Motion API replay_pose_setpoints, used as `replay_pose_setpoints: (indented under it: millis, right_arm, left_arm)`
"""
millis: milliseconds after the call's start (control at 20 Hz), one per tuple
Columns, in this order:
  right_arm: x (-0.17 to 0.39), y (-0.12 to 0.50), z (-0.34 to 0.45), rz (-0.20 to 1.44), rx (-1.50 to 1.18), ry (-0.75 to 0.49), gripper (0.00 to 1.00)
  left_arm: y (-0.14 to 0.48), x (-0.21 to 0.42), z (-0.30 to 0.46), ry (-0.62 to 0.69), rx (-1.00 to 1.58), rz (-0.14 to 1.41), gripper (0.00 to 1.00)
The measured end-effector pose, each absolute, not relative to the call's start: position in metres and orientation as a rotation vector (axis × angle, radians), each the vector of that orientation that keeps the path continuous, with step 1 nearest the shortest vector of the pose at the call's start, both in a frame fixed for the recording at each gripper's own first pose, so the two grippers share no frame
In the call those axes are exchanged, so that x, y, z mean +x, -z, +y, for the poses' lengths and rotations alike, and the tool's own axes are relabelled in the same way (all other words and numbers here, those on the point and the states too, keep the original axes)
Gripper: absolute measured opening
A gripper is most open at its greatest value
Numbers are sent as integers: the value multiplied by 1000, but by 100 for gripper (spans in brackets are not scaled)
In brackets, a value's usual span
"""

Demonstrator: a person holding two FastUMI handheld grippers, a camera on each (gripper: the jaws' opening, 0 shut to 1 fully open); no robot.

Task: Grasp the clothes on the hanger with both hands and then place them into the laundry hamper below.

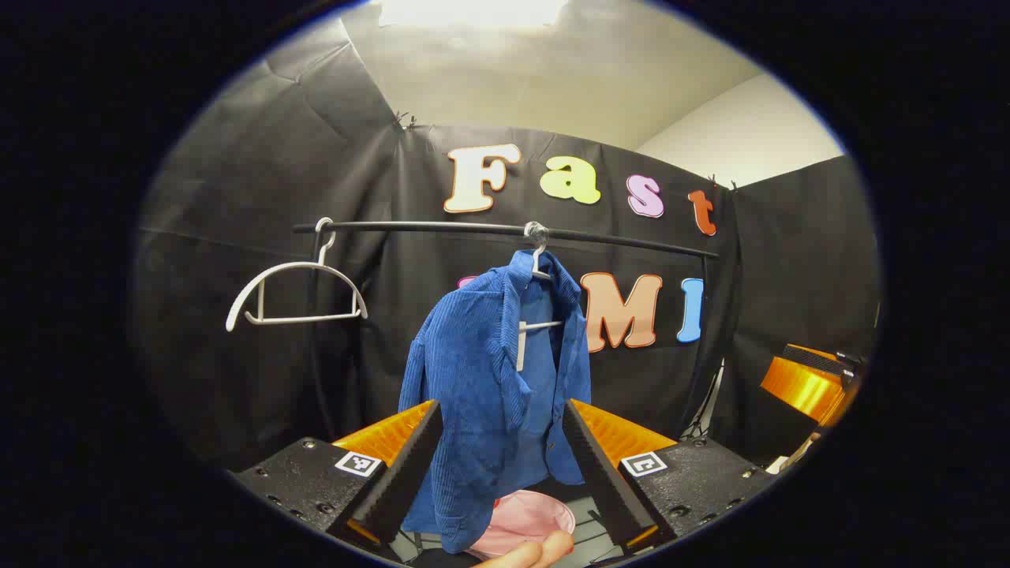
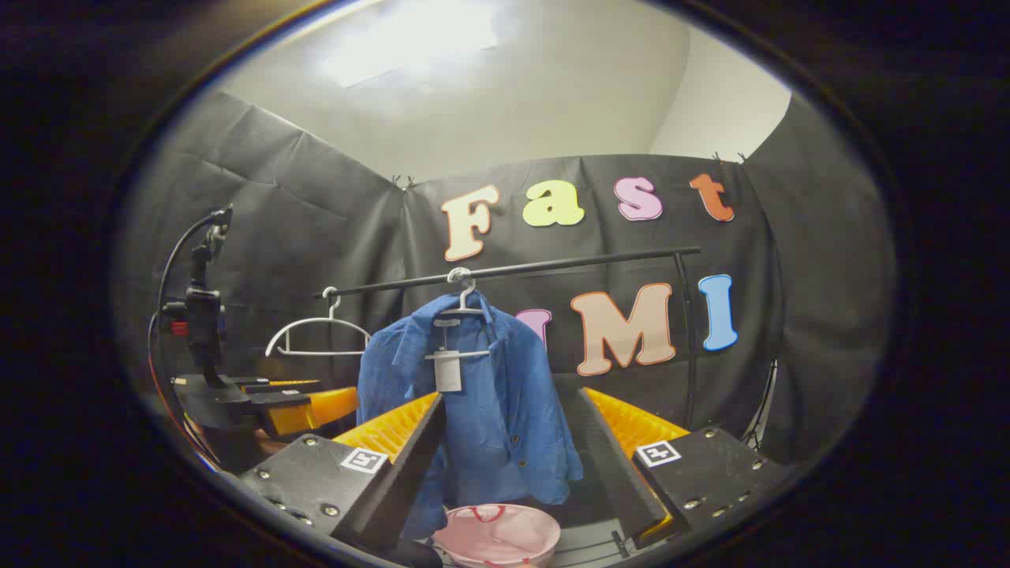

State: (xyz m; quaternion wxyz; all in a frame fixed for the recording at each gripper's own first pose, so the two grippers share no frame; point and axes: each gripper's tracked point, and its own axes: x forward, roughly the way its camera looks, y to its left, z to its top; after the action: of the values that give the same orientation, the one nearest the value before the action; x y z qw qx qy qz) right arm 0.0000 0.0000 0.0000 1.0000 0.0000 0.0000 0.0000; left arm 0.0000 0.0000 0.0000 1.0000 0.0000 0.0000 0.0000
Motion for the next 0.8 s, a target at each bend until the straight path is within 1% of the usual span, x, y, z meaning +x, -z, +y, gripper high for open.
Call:
replay_pose_setpoints:
  millis: [350, 400, 500, 550, 800]
  right_arm:
    - [-13, -1, 0, -3, 1, -27, 99]
    - [-13, -2, -1, -7, 1, -30, 94]
    - [-12, -5, -3, -18, 2, -36, 94]
    - [-10, -4, -6, -16, 2, -37, 98]
    - [13, 0, -24, -23, 13, -21, 99]
  left_arm:
    - [15, -2, -15, 19, -10, 21, 91]
    - [14, -1, -17, 22, -1, 19, 91]
    - [9, 4, -20, 10, 21, -3, 91]
    - [6, 8, -21, 2, 40, -14, 91]
    - [13, 31, -30, -30, 6, -12, 91]
